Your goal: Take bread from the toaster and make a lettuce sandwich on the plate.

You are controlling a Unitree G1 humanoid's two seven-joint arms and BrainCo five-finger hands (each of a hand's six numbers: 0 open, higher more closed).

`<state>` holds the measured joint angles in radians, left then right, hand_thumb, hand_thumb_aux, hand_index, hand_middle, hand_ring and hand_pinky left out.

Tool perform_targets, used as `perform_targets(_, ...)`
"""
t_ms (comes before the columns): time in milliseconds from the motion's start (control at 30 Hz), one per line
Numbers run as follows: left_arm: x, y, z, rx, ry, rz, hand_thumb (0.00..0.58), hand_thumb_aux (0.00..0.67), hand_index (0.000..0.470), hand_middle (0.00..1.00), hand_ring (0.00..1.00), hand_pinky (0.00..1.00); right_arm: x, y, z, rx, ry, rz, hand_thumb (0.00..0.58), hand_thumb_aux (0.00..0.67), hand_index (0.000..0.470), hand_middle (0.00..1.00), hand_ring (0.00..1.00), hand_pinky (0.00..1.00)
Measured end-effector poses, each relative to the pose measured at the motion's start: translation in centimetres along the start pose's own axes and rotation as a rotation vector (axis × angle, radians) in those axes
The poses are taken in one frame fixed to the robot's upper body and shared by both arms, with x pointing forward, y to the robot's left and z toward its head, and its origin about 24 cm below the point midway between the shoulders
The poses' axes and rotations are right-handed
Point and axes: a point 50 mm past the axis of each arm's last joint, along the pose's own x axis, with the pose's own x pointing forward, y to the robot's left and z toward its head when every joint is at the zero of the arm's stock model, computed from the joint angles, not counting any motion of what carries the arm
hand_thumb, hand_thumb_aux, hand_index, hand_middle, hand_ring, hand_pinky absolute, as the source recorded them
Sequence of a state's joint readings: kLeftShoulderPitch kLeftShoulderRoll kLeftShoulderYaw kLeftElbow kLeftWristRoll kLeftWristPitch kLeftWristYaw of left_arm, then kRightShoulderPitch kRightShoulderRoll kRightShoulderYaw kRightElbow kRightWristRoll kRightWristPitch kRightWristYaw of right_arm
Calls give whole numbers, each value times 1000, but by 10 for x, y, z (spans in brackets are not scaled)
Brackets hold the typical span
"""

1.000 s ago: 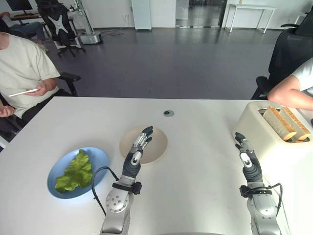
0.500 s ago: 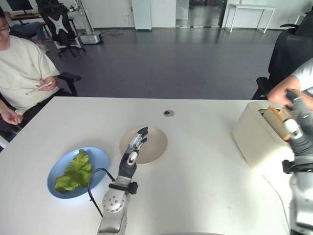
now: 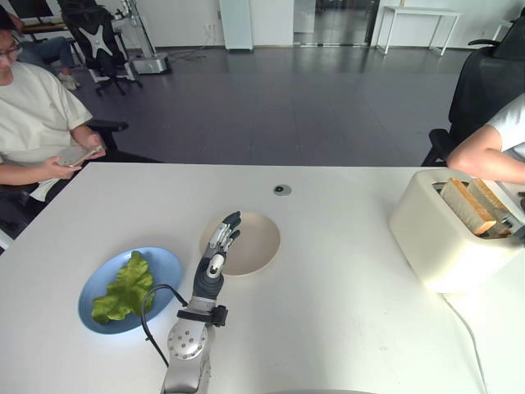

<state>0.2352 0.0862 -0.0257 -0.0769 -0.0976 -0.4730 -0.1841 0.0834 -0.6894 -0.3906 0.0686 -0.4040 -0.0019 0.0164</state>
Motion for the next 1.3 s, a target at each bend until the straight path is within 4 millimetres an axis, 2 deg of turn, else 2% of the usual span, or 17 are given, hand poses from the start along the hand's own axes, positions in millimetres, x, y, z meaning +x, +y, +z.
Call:
perform_targets(100,-1,3,1,11,-3,10,0,0,0,0,0,0,2,6,-3,4,-14,-15,436,336,236,0,0,0)
perform_targets(200,-3,5,3,16,-8,17,0,0,0,0,0,0,7,4,-4,1,-25,-31,478,389,273,0,0,0)
perform_targets(233,-4,6,3,17,-5,19,0,0,0,0,0,0,9,3,-4,6,-26,-40,523,460,323,0,0,0)
perform_targets(300,-6,7,3,21,0,26,0,0,0,0,0,0,10,2,-4,6,-30,-48,573,599,420,0,0,0)
perform_targets(367,-6,8,3,24,-4,29,0,0,0,0,0,0,11,1,3,7,-61,-64,580,670,470,0,0,0)
perform_targets(600,-6,9,4,30,-13,27,0,0,0,0,0,0,9,0,16,27,-127,-124,580,670,470,0,0,0)
perform_targets(700,-6,9,5,31,-17,27,0,0,0,0,0,0,8,-16,30,52,-198,-221,580,670,470,0,0,0)
perform_targets(867,-6,9,5,32,-23,27,0,0,0,0,0,0,16,-57,76,189,-379,-357,580,670,470,0,0,0)
perform_targets(900,-7,9,5,32,-23,28,0,0,0,0,0,0,18,-61,85,229,-404,-348,580,670,470,0,0,0)
perform_targets(967,-7,8,5,29,-24,29,0,0,0,0,0,0,25,-58,110,352,-452,-261,580,670,470,0,0,0)
perform_targets(1133,-7,8,6,32,-33,31,0,0,0,0,0,0,36,-22,174,612,-546,30,580,670,470,0,0,0)
perform_targets(1200,-6,8,8,51,-50,25,0,0,0,0,0,0,34,6,220,706,-609,199,580,670,470,0,0,0)
perform_targets(1233,-6,9,10,58,-60,29,0,0,0,0,0,0,33,20,236,730,-622,268,580,670,470,0,0,0)
perform_targets(1267,-6,9,13,84,-84,27,0,0,0,0,0,0,31,45,256,762,-614,380,580,670,470,0,0,0)
perform_targets(1300,-6,10,16,100,-108,31,0,0,0,0,0,0,28,66,268,777,-598,464,580,670,470,0,0,0)
